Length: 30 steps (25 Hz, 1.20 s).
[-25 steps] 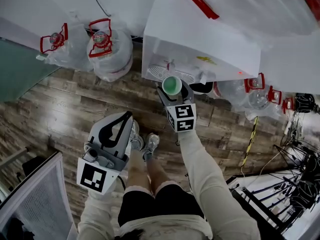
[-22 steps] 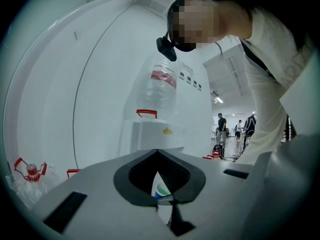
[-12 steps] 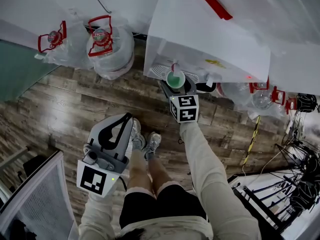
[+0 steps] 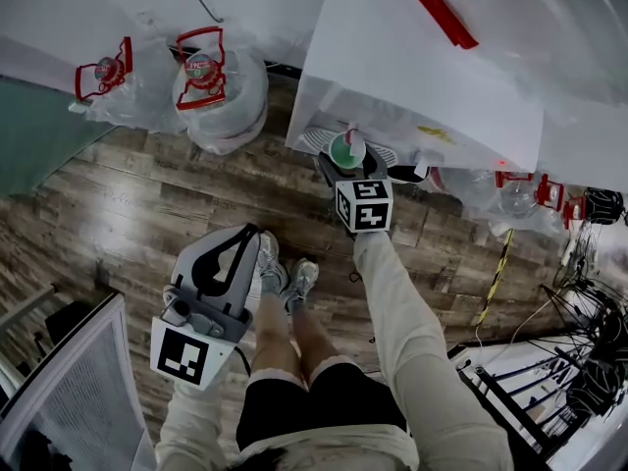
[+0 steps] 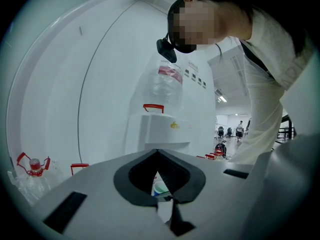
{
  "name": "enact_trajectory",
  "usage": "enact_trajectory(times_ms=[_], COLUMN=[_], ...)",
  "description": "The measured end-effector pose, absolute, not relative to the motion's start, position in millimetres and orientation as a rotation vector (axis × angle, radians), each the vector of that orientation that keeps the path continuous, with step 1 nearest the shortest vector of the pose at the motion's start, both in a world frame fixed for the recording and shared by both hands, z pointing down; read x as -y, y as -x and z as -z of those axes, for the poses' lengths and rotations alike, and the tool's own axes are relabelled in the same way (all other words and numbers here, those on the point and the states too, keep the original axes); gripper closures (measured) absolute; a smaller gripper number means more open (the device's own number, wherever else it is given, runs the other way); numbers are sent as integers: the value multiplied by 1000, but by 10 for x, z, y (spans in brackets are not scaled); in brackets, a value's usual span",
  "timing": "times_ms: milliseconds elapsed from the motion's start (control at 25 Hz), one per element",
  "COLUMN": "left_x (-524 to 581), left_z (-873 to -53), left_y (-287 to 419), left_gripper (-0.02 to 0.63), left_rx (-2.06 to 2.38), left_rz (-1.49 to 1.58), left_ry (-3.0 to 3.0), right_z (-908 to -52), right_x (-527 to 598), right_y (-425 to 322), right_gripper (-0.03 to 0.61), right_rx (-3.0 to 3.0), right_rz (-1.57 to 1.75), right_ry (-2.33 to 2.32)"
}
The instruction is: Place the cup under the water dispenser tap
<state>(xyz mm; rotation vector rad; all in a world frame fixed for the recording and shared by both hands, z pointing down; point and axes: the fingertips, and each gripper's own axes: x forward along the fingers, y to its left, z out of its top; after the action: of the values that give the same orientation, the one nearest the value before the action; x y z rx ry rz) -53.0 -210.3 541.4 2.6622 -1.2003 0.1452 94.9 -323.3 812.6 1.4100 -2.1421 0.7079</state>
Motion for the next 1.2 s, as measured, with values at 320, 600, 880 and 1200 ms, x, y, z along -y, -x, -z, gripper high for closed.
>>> enact_trajectory(times_ms=[320, 600, 880, 1200], left_x=[2093, 2075, 2059, 1992], left_z=[-5459, -5468, -5474, -5450], left_y=[612, 646, 659, 549], left_gripper=[609, 609, 609, 609], left_rx=[1222, 1237, 1246, 1237], left_rz=[-151, -157, -155, -162], left_ry=[-2646, -2636, -2635, -2642], right_z=[-8171, -8204, -8228, -8206], right_x=[3293, 3282, 3292, 3235], right_y=[-908, -904, -880, -857], right_gripper=[224, 224, 224, 186], right_rx=[2143, 2126, 2114, 2139], right_rz=[-713, -693, -673, -674], right_ry=[-1412, -1393, -1370, -1325])
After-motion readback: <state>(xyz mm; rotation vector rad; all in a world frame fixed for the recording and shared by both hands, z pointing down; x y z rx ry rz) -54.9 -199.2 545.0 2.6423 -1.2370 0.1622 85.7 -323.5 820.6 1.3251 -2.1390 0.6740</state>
